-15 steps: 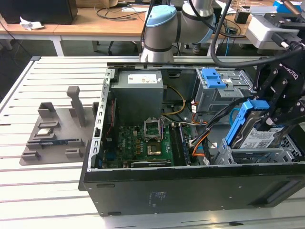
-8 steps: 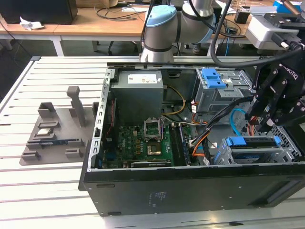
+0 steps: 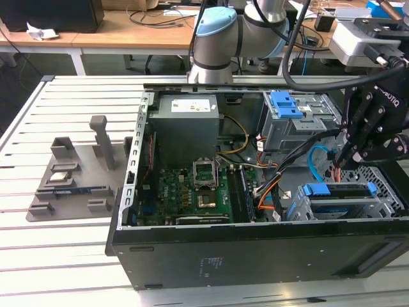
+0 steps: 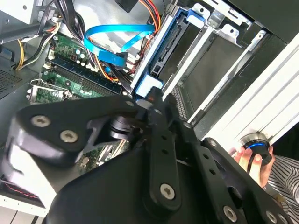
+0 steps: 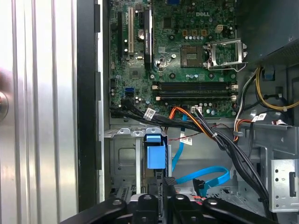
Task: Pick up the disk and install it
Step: 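Insert the disk into the insertion slot, then insert the first disk wire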
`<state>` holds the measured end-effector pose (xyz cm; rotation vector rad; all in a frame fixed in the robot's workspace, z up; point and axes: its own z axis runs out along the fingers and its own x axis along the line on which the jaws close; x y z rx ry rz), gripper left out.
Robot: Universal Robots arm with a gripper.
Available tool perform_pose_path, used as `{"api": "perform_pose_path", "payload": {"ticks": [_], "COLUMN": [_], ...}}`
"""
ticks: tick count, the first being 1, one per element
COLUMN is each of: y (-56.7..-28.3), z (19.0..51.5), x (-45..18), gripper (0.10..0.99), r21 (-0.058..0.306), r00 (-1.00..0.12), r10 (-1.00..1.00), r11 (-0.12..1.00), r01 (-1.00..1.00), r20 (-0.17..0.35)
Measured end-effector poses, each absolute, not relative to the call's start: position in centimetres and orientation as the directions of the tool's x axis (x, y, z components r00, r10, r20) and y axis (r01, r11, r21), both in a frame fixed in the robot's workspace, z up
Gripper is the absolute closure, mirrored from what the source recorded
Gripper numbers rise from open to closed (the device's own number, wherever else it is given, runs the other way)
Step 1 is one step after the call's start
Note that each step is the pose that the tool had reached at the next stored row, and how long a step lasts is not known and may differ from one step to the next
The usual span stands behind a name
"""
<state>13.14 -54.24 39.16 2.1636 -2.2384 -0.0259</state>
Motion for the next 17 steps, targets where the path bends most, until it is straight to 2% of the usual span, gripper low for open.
{"api": "perform_pose_path", "payload": {"ticks": [1, 2, 17], "y": [-54.2, -54.2, -53.7], "z": [39.2, 39.2, 39.0], "x": [13.1, 13.1, 14.7], "gripper": [0.906, 0.980, 0.980], "r21": [0.032, 0.032, 0.032], "r00": [-0.034, -0.034, -0.034], "r10": [-0.999, -0.999, -0.999], "r11": [0.034, 0.034, 0.035], "r01": [-0.999, -0.999, -0.999], "r20": [0.009, 0.009, 0.020]}}
